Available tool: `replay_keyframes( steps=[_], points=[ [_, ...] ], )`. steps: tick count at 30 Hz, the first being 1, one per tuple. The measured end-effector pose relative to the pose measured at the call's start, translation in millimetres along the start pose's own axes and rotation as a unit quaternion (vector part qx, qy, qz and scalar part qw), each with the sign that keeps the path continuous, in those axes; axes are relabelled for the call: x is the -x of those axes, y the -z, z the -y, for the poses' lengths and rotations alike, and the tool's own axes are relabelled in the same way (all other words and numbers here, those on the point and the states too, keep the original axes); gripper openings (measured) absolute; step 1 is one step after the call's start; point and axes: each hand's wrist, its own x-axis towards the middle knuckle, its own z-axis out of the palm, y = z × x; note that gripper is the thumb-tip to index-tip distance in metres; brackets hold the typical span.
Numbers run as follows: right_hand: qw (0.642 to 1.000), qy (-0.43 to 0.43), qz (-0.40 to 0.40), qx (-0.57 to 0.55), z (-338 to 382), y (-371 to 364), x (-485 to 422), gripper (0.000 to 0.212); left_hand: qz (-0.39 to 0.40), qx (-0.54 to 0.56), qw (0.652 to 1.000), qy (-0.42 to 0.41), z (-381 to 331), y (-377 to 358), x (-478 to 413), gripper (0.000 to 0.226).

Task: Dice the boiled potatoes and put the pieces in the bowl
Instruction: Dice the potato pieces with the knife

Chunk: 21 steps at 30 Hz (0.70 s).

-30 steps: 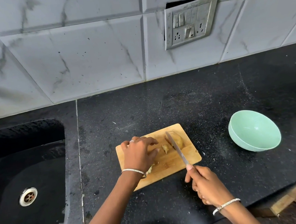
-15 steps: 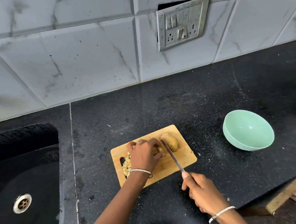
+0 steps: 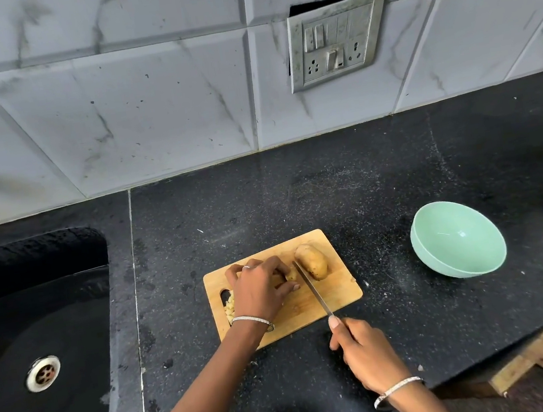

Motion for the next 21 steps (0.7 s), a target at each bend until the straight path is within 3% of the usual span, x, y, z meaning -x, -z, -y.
replay_keyframes(
  steps=[6, 21],
  points=[
    [0.999, 0.031, -0.016, 0.018, 6.2, 3.0, 3.4, 0.046, 0.002, -0.013, 1.000, -0.011, -1.5, -2.4, -0.9, 0.034],
    [1.000, 0.009, 0.004, -0.021, -0.9, -4.9, -1.4, 0.050, 0.021, -0.022, 0.999, -0.034, -2.0, 1.3, -6.8, 0.034]
  ],
)
